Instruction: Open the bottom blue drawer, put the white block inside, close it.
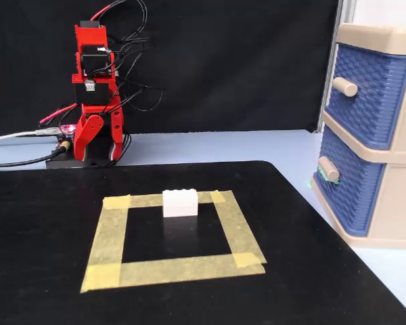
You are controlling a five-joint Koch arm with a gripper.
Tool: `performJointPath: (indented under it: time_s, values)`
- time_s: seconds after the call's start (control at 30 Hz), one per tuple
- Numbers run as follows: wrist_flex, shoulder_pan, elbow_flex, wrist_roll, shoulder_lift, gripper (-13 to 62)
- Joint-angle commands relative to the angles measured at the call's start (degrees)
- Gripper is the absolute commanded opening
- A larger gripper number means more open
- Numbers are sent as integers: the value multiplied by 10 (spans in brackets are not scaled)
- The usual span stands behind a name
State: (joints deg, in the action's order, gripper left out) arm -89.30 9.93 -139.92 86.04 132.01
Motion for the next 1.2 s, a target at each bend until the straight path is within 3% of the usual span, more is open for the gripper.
performJointPath:
  time_s: [0.0, 0.2, 0.43, 0.5, 0.63, 0.73, 0.8, 0.97, 1.17]
  values:
    - [-71, -1, -10, 11, 26, 349]
    - [-69, 0, 15, 11, 26, 346]
    - [-69, 15, 404, 41, 3, 337]
    - [-60, 47, 460, 115, -37, 336]
    - [51, 294, 430, 421, -86, 336]
    - [265, 457, 342, 671, -144, 336]
    - [480, 484, 266, 766, -161, 335]
    - [1009, 487, 61, 776, -202, 335]
    - [1398, 503, 42, 786, -464, 335]
